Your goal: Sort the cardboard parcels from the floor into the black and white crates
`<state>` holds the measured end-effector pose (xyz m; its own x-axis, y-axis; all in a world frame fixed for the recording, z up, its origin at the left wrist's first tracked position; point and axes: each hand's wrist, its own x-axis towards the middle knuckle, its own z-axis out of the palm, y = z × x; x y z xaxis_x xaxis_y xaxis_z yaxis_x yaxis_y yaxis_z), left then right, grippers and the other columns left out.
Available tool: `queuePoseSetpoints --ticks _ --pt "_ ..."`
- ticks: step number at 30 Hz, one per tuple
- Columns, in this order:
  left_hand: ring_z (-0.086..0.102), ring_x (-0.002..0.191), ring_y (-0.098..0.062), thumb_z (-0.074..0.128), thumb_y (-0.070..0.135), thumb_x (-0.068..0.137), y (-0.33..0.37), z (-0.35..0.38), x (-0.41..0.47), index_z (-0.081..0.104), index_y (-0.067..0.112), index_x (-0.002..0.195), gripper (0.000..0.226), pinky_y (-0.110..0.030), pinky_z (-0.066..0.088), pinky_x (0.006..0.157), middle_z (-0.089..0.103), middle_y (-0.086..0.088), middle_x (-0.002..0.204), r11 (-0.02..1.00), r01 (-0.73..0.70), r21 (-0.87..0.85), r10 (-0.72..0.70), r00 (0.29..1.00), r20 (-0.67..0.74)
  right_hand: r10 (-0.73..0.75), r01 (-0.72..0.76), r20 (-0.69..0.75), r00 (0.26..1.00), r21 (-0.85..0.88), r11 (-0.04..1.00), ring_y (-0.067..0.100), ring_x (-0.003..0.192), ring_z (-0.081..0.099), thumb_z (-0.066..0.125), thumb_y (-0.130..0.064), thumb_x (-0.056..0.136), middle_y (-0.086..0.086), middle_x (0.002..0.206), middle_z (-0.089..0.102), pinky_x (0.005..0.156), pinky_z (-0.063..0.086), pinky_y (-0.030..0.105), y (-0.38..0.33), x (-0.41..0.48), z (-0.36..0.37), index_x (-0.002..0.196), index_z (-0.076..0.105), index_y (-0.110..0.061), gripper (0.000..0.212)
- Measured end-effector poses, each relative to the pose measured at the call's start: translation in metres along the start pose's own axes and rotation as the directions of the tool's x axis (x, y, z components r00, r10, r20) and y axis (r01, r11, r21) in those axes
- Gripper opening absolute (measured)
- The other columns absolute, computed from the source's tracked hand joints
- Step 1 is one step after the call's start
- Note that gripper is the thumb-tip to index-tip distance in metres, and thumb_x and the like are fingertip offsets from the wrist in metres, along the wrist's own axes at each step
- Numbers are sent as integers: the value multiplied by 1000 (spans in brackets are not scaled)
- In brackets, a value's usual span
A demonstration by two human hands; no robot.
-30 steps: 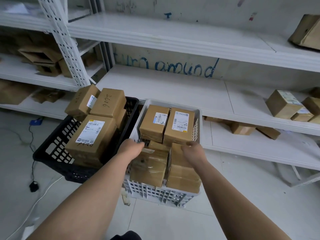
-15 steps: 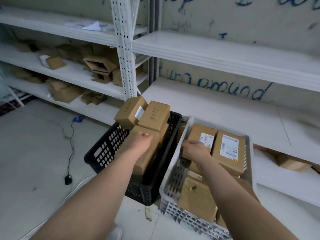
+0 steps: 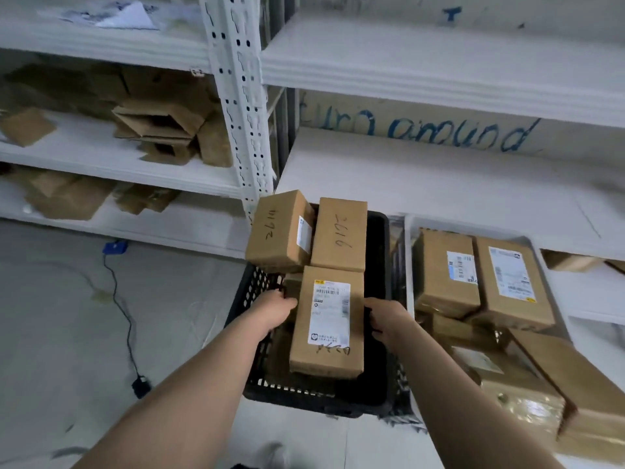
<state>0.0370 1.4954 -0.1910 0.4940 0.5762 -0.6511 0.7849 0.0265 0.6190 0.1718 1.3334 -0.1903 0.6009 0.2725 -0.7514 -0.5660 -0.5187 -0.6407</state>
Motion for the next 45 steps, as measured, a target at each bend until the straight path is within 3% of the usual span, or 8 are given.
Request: queuePoseSetpoints --ticks 4,8,17,24,27,33,38,45 --pt "55 112 -21 49 31 100 -2 8 10 54 17 134 37 -38 48 97 59 -4 129 1000 13 -2 -13 990 139 57 -57 10 998 34 998 23 80 64 55 -13 94 9 88 69 70 50 33 14 3 9 90 65 -6 14" --pt "54 106 -23 49 27 101 -2 15 11 50 15 137 38 -39 52 91 55 -7 133 999 29 -26 -24 983 184 91 -91 -1 996 37 995 31 94 67 57 -18 95 13 97 71 91 54 48 22 8 10 96 66 -4 17" --pt "56 116 -22 51 39 98 -6 15 18 54 16 134 43 -37 44 96 60 -3 131 1000 -4 -7 6 976 218 116 -116 -4 993 22 993 31 101 66 57 -22 93 12 103 71 100 49 47 29 13 6 95 65 -10 14" --pt "65 96 -27 65 44 88 -15 -12 24 42 24 126 48 -42 53 82 67 -9 110 954 135 -267 -60 961 271 153 -152 100 983 -20 988 22 74 58 57 -18 94 10 81 65 77 46 34 31 11 22 87 63 -7 14" --pt "63 98 -27 67 38 89 -30 -26 26 37 24 133 55 -44 51 88 66 -9 112 947 116 -298 -51 975 216 124 -124 133 983 -10 992 20 77 61 56 -18 95 7 86 68 76 44 34 29 10 40 95 64 -7 13" --pt "61 101 -22 61 32 94 -53 -53 27 25 23 142 60 -43 48 93 60 -1 115 984 4 -178 7 998 60 57 -39 232 971 -83 996 17 97 57 44 -19 99 -1 102 68 89 38 37 17 8 76 108 67 -17 25" --pt "62 106 -23 61 27 93 -61 -58 33 51 15 126 37 -42 49 96 64 -4 123 998 -47 53 45 998 31 90 -26 209 974 -292 956 19 109 56 38 -12 98 2 121 63 94 39 38 19 8 91 122 63 -14 35" --pt "62 106 -23 66 29 88 -62 -54 42 55 15 119 36 -41 51 93 64 -2 119 938 -101 330 106 994 4 136 -82 223 965 -237 968 19 100 57 32 -2 96 5 108 64 85 36 37 31 19 99 119 63 -5 39"
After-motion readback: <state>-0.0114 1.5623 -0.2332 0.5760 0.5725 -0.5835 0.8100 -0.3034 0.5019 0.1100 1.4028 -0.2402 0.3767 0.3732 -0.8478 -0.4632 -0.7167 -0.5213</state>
